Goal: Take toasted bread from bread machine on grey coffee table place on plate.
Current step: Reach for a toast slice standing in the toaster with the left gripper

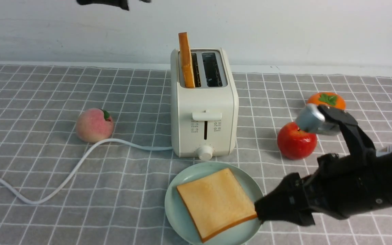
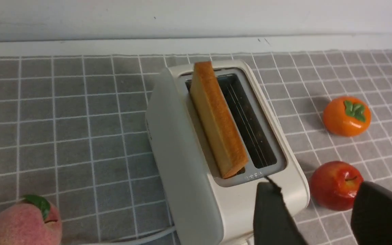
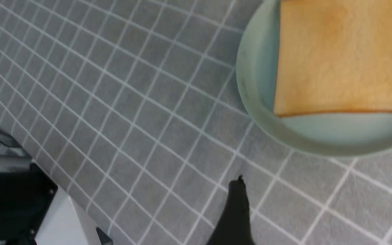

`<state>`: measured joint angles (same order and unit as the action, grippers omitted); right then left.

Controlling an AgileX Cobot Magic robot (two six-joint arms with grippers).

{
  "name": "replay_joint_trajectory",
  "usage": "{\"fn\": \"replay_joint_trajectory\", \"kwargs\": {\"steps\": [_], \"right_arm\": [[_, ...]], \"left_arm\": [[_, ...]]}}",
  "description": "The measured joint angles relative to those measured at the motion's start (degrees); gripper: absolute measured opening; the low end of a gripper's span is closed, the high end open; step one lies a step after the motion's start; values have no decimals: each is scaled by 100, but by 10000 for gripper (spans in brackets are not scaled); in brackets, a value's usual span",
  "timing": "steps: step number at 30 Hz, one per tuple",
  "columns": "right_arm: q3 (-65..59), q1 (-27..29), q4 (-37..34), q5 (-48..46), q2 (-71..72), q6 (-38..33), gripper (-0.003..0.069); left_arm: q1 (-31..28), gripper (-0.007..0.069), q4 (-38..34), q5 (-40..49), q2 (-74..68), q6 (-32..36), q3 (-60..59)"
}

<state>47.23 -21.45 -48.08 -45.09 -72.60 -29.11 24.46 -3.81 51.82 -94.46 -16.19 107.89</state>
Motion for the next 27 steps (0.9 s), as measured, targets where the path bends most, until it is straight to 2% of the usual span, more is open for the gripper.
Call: {"fn": "replay_joint_trajectory", "kwargs": {"steps": [2,3,4,5,7,9,12,17,27], "right_arm": [[-98,0,85,-75,6,29,576],[-116,0,91,-72,6,29,576],[-152,0,117,-111,6,29,576],[-152,0,117,-111,6,29,576],[-152,0,80,-88,6,22,576],[-158,0,52,-44,6,14,576],[-158,0,53,25,6,9,576],[-158,0,58,38,6,2,574],[-158,0,81,89,6,-6,573]], "left_arm": [[386,342,616,227,-455,-505,432],[421,342,686,255,-455,-575,475],[673,364,1341,540,-946,-1323,876],[710,367,1479,606,-997,-1506,965],[798,398,2073,925,-1533,-2370,1441],[797,418,2314,1044,-1933,-2698,1761],[778,437,2352,936,-2253,-2756,1909],[778,444,2251,578,-2522,-2387,1955],[750,444,2251,567,-2831,-2356,1962]]}}
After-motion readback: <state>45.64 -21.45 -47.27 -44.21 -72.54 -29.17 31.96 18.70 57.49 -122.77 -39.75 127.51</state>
